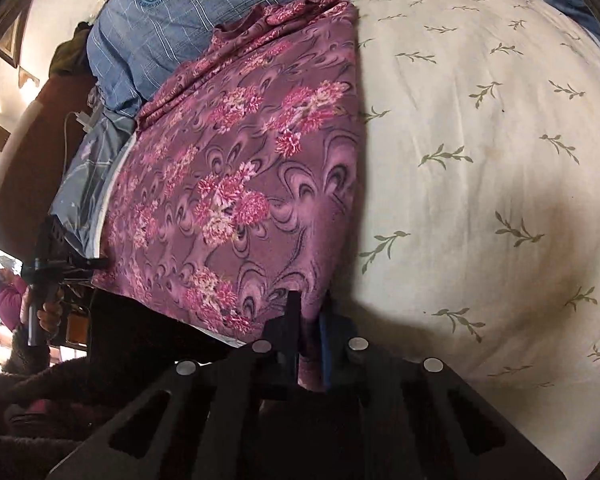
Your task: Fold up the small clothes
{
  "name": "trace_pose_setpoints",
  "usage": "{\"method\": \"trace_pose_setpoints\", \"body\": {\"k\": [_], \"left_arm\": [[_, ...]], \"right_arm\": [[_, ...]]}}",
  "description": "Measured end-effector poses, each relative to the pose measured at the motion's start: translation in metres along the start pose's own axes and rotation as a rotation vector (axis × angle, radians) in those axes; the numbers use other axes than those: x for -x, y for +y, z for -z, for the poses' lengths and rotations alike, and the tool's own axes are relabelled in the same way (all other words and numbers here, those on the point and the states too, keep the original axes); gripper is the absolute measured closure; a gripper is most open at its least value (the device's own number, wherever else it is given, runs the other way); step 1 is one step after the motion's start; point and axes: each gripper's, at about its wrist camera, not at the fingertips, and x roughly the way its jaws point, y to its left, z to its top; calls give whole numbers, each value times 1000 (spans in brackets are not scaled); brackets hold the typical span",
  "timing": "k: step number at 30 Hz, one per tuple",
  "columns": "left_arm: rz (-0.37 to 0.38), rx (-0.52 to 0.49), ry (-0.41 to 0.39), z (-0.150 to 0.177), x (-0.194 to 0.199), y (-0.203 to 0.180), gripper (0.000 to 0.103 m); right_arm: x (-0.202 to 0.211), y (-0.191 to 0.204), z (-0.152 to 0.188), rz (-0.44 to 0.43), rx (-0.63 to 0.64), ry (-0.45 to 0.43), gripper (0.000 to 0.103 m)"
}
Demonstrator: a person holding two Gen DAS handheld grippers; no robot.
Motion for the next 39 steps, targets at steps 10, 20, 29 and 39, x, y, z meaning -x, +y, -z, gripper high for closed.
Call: {"method": "trace_pose_setpoints", "body": {"k": [10,20,29,39], "left_arm": [[254,12,-89,-3,30,-12,97],[376,38,-218,-56,61,-36,97],[370,89,-325,-120,81,-37,97],[293,103,-408,-223,71,-53,97]], "right_arm": [[22,6,-7,-146,-30,-100,98],[46,27,-61,-252,-23,-244,98],[45,22,-147,-263,-81,-380,98],[5,-6,-238,-254,-188,-434,98]]}}
